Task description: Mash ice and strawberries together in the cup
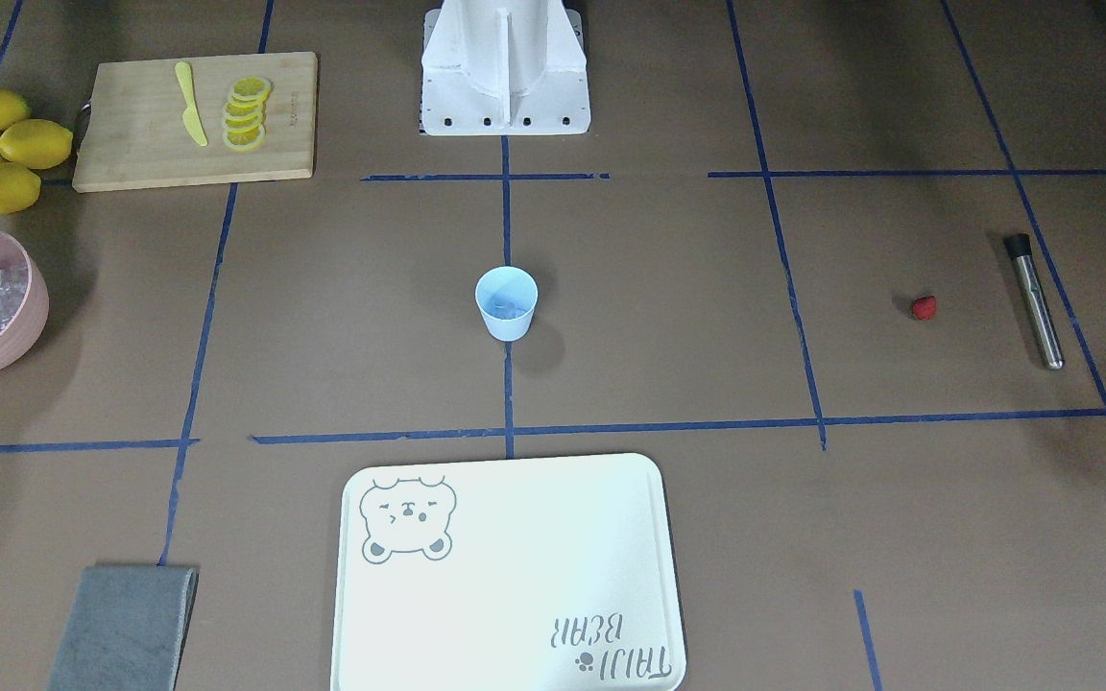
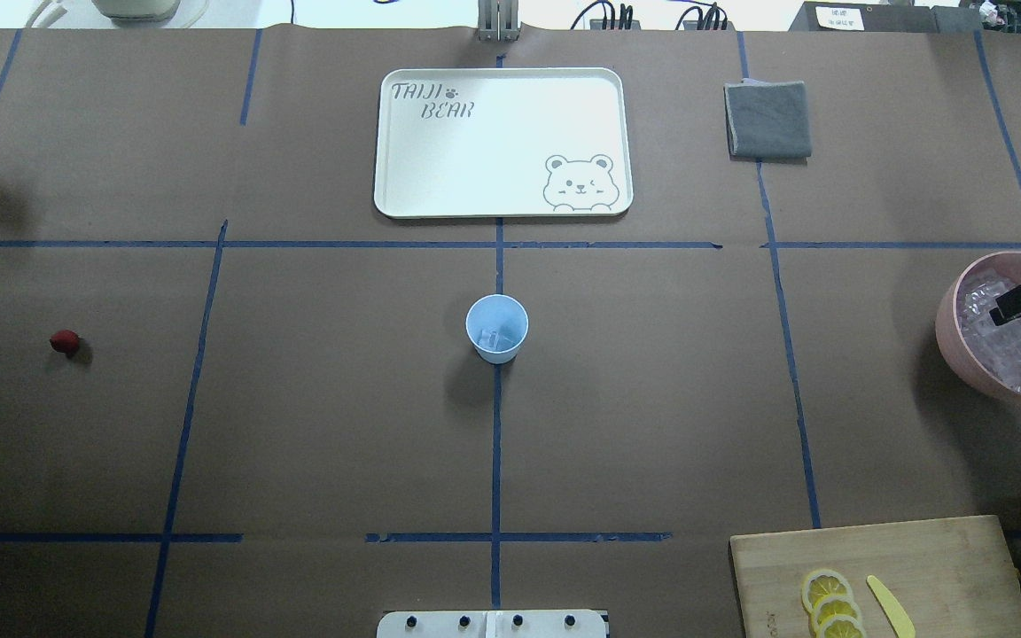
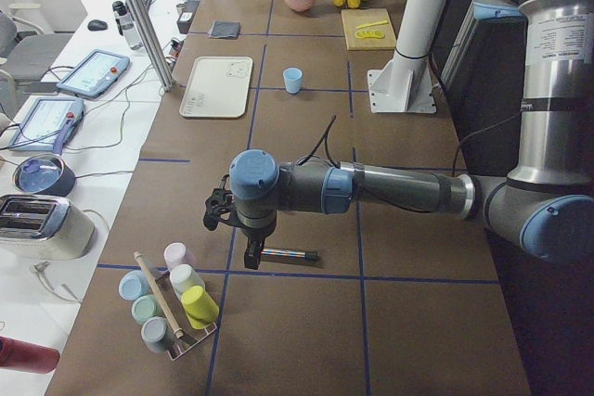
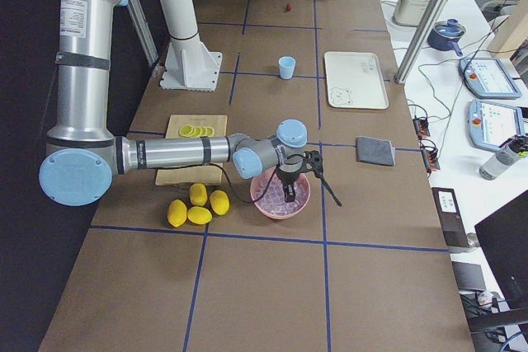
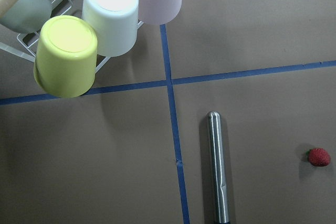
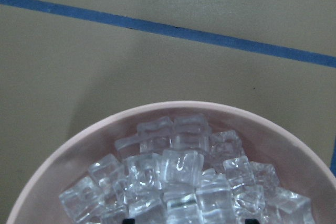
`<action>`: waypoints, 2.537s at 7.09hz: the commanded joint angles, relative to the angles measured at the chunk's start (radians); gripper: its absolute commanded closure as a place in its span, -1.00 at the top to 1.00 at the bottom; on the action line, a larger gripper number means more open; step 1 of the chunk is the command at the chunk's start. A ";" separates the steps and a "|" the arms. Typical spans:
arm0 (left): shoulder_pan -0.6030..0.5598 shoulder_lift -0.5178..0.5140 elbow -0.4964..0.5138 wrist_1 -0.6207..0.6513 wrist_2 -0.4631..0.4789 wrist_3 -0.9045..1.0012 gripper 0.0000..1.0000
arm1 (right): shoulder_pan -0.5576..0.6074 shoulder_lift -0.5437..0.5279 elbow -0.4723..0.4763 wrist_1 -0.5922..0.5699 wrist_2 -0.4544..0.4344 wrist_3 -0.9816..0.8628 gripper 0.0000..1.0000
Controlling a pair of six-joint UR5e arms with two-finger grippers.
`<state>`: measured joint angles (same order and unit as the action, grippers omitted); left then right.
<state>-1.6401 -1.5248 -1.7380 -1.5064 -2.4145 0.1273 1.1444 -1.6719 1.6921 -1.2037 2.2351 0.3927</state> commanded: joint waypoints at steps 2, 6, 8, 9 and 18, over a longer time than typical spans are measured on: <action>0.000 0.000 0.000 0.000 0.000 0.000 1.00 | 0.000 0.000 -0.002 -0.002 -0.002 0.000 0.51; 0.000 0.000 0.000 0.002 0.000 0.000 1.00 | -0.008 -0.008 -0.002 -0.002 -0.002 0.000 -0.29; 0.000 0.000 0.000 0.002 0.000 0.000 1.00 | -0.006 -0.017 0.008 0.001 -0.002 -0.002 -1.00; 0.000 0.000 -0.001 0.002 0.000 0.000 1.00 | -0.005 -0.017 0.012 0.001 -0.002 -0.002 -1.00; 0.000 0.000 0.014 0.000 -0.002 0.002 1.00 | -0.237 0.421 0.334 -0.561 -0.014 0.338 -1.00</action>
<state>-1.6399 -1.5248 -1.7298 -1.5052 -2.4149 0.1277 1.0208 -1.3921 2.0307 -1.6954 2.2354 0.5802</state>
